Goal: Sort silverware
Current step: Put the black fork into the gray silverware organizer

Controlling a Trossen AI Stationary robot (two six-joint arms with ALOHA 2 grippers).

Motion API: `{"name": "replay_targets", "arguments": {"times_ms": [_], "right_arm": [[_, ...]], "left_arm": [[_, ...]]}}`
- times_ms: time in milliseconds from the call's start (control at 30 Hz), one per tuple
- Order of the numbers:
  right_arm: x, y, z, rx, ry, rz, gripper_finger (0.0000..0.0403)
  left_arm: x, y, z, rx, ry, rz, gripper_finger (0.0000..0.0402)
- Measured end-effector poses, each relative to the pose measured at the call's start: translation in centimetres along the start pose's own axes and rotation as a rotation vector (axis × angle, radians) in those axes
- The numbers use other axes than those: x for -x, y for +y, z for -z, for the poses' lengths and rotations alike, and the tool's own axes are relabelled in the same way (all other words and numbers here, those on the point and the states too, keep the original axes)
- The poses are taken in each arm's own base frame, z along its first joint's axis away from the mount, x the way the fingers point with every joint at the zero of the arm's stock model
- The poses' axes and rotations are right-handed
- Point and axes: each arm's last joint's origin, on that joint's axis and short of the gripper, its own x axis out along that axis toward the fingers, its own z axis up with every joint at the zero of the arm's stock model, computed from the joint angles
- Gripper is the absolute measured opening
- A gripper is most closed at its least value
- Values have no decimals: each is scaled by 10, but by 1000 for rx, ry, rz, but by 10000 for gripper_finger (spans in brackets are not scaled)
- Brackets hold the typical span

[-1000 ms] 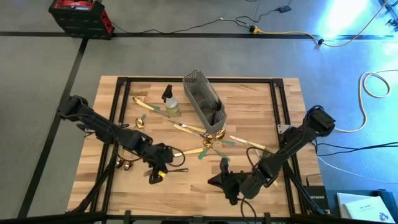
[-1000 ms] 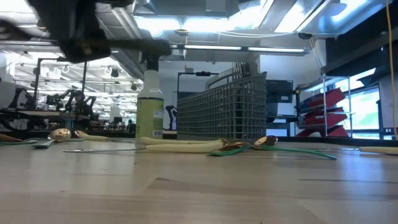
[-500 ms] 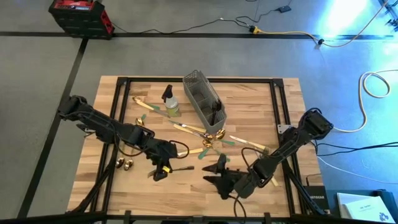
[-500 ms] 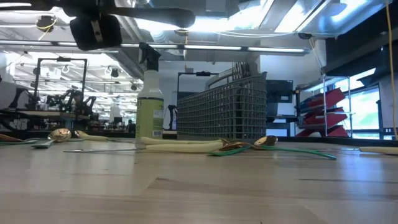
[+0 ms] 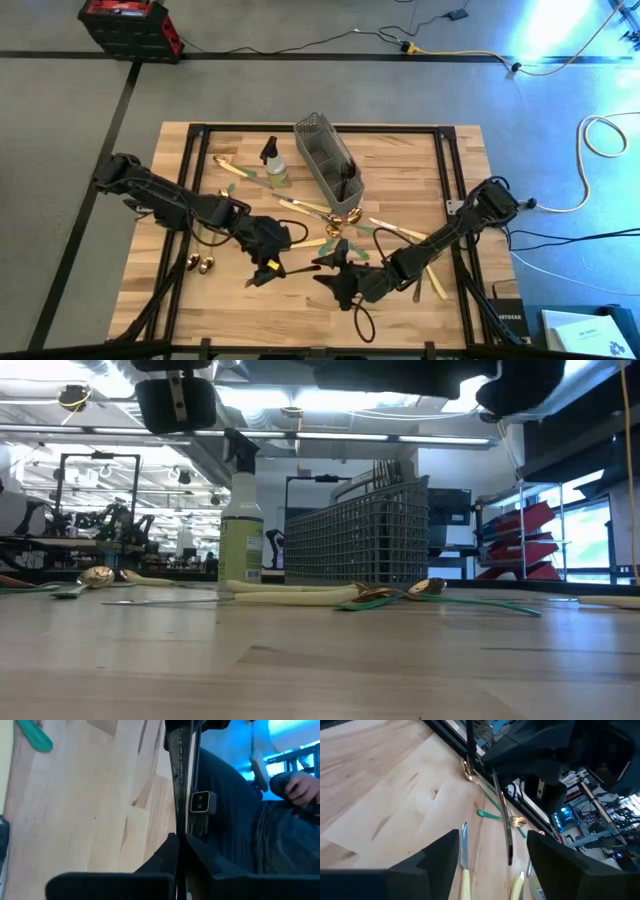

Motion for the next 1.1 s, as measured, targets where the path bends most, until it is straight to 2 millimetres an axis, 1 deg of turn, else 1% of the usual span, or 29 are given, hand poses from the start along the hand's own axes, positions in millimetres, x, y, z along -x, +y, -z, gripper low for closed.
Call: {"name": "replay_targets", "arguments": {"times_ms": [167, 367, 500, 733, 833, 967, 1100], "right_arm": [[0, -2, -1, -13, 1, 33, 149], [-5, -7, 1, -50, -10, 18, 82], [-5, -8, -1, -66, -35, 17, 50], [-4, -7, -2, -67, -42, 10, 25], [-4, -7, -2, -63, -40, 9, 6], [-4, -7, -2, -65, -36, 16, 2], [0, -4, -3, -76, -14, 64, 1]], "left_arm": [[0, 1, -1, -9, -6, 2, 5], [0, -2, -1, -17, -11, 12, 5], [0, -2, 0, -19, -11, 12, 5], [0, -2, 0, -23, -13, 10, 5], [0, -2, 0, -23, -16, 7, 5], [0, -2, -1, -33, -26, -2, 5], [0, -2, -1, -64, -35, -6, 5]]}}
